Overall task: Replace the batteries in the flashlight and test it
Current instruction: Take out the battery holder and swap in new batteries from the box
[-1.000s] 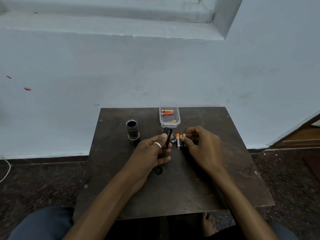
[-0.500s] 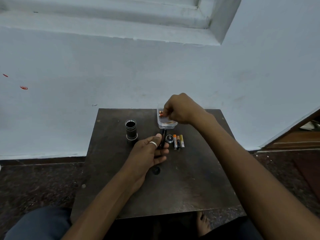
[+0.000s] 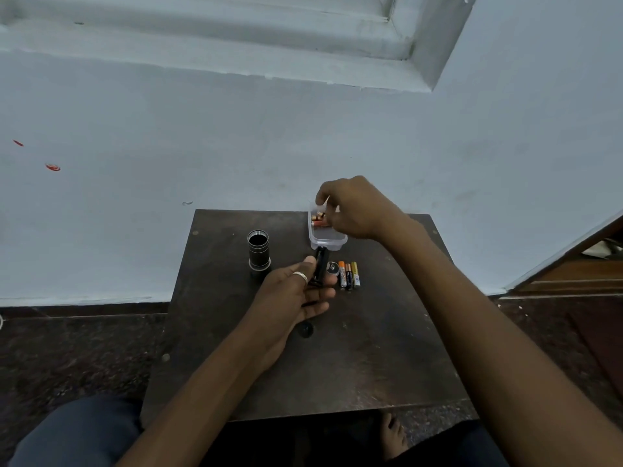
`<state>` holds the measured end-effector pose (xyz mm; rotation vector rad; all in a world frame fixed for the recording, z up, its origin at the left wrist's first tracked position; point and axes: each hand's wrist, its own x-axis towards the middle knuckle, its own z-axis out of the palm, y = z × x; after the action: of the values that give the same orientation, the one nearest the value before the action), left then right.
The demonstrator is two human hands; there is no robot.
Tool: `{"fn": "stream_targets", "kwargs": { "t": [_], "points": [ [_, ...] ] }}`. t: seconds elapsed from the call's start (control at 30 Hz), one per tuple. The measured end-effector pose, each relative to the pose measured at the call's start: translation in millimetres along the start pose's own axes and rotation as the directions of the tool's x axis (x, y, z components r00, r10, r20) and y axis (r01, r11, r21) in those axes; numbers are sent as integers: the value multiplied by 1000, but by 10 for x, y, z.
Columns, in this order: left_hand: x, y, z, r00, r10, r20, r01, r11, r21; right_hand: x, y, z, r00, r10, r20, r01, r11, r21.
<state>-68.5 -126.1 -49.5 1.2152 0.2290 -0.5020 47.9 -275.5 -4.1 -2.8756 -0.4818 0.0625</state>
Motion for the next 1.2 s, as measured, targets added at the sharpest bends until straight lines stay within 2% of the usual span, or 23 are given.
{"fn": "stream_targets", "kwargs": {
  "t": [0.07,0.13,0.2,0.27,0.33,0.47,0.53,0.77,1.03,1.2],
  "points": [
    [1,-6,-6,1000,2,5,-2,1000,-4,-185,-25,-86,989,12,-149,4,994,105],
    [0,-13,-7,1000,9,7,-9,1000,-7,-427,-84,-116,960,76,-269,4,958,287],
    [5,-19,-5,1000,22,7,-22,1000,-14,-686,-179,-64,936,187,-299,2,844,536],
    [15,-24,-6,1000,31,6,-30,999,-28,-913,-279,41,912,296,-284,16,665,747],
    [19,-30,-7,999,37,5,-37,999,-36,-1060,-341,170,876,377,-300,29,580,814],
    [0,-44,-7,998,58,9,-57,997,-51,-1174,-396,384,805,437,-401,20,655,755],
    [-7,-44,-10,998,61,9,-60,996,-64,-1204,-399,450,796,431,-425,29,675,738],
    [0,-35,-24,998,56,29,-53,995,-79,-1233,-417,473,768,435,-470,84,659,747],
    [15,-40,-55,998,60,-1,-60,995,-86,-1243,-475,558,768,278,-577,91,844,529],
    [-12,-7,-50,996,85,38,-81,992,-99,-1305,-447,619,818,147,-557,123,900,418]
  ]
}}
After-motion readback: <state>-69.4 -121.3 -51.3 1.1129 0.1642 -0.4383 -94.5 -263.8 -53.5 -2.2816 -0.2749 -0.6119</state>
